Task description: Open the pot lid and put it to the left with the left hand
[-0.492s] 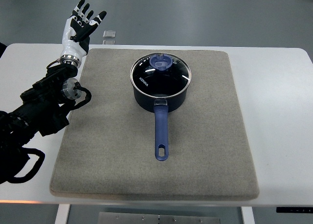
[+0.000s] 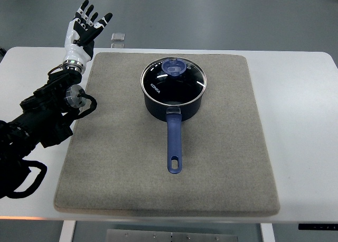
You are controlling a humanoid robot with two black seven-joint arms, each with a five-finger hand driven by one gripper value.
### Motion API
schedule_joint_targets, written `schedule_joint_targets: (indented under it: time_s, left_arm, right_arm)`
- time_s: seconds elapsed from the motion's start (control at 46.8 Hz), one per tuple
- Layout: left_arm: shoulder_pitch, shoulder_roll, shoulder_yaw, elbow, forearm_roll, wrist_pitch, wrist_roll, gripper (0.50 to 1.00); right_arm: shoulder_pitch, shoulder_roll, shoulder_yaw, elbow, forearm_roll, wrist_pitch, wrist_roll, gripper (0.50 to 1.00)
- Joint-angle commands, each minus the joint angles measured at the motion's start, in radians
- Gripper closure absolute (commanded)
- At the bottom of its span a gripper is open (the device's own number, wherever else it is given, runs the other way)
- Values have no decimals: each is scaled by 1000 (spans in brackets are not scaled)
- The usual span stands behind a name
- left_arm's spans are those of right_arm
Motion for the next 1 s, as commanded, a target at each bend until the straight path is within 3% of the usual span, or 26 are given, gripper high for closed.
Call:
schedule_joint_targets:
  time_s: [0.0, 0.641, 0.983]
  left_arm:
    - [0, 4, 4, 5, 2, 0, 0, 514]
    - [-135, 81, 261, -3, 385, -17, 0, 514]
    - [-294, 131, 561, -66, 808, -188, 0, 514]
  right_arm:
    - [0, 0, -1, 0, 0, 0, 0, 583]
    - [0, 0, 0, 0, 0, 0, 0, 585]
    - [0, 0, 0, 0, 0, 0, 0, 583]
